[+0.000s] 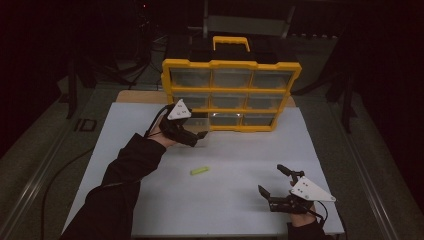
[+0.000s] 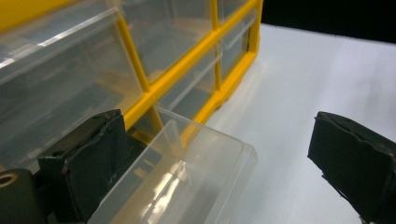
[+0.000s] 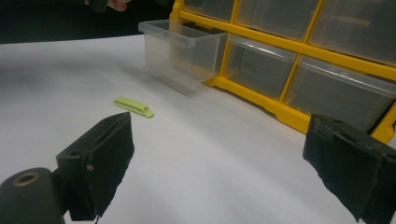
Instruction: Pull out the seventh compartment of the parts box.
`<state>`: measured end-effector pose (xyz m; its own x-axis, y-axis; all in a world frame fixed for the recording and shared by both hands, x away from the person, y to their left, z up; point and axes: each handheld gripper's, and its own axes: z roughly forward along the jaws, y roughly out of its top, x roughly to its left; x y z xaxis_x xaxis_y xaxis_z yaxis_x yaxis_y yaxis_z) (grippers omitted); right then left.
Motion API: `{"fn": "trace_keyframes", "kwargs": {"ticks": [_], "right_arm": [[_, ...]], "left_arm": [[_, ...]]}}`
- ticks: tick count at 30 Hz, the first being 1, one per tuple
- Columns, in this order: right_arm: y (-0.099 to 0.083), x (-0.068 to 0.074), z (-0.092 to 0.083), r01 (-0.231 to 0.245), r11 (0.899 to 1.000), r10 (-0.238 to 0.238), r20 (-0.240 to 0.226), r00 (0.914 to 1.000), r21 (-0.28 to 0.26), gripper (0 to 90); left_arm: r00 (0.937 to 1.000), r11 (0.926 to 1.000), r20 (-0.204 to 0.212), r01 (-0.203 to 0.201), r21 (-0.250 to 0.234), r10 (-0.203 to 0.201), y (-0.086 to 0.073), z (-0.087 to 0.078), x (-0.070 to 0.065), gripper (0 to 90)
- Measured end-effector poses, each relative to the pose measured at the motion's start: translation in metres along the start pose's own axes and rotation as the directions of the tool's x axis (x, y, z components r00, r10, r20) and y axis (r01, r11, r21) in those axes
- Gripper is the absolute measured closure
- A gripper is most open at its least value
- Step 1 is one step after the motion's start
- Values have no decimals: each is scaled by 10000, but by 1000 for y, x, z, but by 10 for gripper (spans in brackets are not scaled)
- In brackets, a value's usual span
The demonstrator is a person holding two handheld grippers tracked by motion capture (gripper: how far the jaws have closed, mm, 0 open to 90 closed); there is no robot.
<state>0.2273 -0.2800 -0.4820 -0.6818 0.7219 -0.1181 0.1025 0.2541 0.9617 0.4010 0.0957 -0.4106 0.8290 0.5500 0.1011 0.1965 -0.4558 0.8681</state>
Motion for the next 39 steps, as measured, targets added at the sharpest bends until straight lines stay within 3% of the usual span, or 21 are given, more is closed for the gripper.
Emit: {"fn": "trace_keyframes", "kwargs": {"ticks": [6,20,39], "right_arm": [[0,0,0,-38,10000,38,8,10000,3,86],[0,-1,0,-171,9999,171,-61,9998,14,86],[1,0,2,-176,9998,176,-87,9998,2,86]], "left_arm": [[9998,9993,-140,157,-339,-162,-4,-13,2,30],[9961,9948,-633,559,-846,-613,-34,-63,4,21],[9839,9820,-1239,1087,-1548,-1284,-82,-131,-10,17]]}}
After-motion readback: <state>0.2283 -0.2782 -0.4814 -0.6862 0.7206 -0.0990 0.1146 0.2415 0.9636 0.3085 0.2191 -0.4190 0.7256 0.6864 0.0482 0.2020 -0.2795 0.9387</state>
